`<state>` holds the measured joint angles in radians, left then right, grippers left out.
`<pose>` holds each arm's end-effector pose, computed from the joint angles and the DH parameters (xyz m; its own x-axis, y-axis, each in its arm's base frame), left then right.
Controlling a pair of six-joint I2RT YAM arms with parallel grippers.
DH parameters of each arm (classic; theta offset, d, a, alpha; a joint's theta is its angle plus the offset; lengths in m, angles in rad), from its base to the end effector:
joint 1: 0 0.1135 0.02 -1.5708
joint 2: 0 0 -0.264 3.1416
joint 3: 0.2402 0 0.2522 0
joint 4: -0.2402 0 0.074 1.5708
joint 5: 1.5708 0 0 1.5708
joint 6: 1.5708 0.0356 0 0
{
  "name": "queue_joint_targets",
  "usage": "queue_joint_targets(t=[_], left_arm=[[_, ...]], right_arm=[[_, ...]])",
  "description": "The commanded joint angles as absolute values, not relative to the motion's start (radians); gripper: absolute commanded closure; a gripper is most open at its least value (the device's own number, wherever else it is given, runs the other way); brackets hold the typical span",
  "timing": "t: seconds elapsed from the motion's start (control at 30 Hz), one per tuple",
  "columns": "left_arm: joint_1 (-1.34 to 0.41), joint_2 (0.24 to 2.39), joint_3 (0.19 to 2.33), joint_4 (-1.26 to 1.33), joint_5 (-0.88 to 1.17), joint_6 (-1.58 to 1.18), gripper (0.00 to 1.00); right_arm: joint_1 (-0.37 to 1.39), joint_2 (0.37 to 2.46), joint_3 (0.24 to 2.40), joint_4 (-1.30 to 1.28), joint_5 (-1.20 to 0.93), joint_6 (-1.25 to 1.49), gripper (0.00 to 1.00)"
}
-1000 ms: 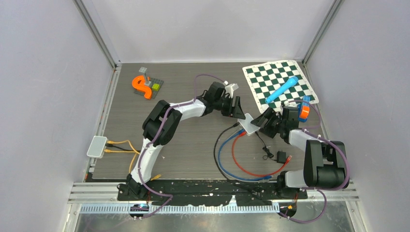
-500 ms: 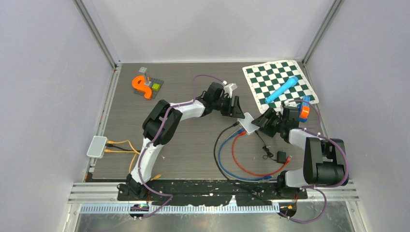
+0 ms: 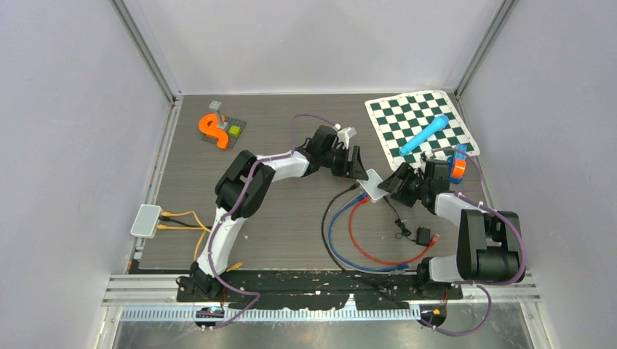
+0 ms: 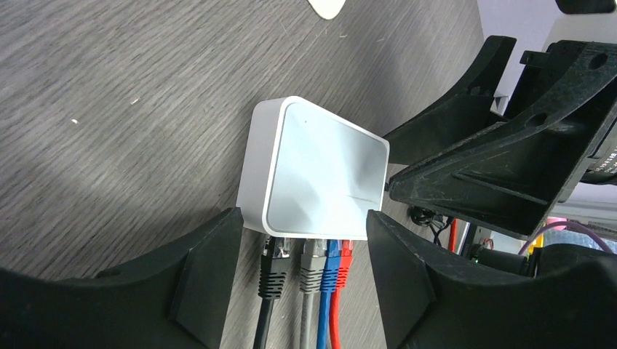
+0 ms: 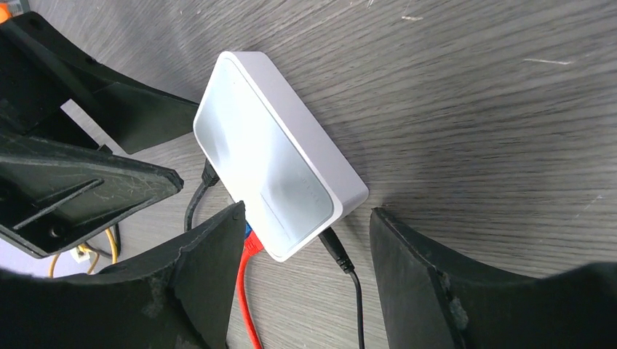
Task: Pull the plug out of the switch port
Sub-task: Move the switch port to the center of the board.
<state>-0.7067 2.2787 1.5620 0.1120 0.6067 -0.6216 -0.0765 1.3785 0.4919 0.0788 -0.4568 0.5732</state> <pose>0.3676 -0.3406 0.1397 -0.8699 0.1136 -0.4800 0.4719 0.4753 -0.7426 0.2446 -0.0030 0.1442 -0.7331 0.5444 -0.4077 0.1931 0.7414 0.6426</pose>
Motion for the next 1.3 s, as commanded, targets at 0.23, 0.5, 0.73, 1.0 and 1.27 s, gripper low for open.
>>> queue_joint_targets(t=[0.23, 0.5, 0.73, 1.0, 1.27], left_arm=[[-0.712, 2.247, 1.475, 0.23, 0.669, -0.669, 0.43], [-0.706, 2.135, 1.289, 0.302, 0.601, -0.667, 0.44], [-0.696, 2.04, 1.141, 0.325, 0.549, -0.664, 0.46], [-0.686, 1.897, 0.886, 0.407, 0.467, -0.67, 0.46], [-0.657, 1.757, 0.717, 0.46, 0.389, -0.69, 0.39]], right_arm=[[0.028, 1.435, 0.598, 0.033, -0.521, 0.466, 0.29], [0.153, 1.521, 0.683, 0.006, -0.487, 0.437, 0.28], [0.258, 1.61, 0.772, -0.053, -0.474, 0.401, 0.28], [0.356, 1.67, 0.823, -0.056, -0.479, 0.37, 0.28], [0.417, 1.646, 0.908, -0.166, -0.422, 0.271, 0.25]])
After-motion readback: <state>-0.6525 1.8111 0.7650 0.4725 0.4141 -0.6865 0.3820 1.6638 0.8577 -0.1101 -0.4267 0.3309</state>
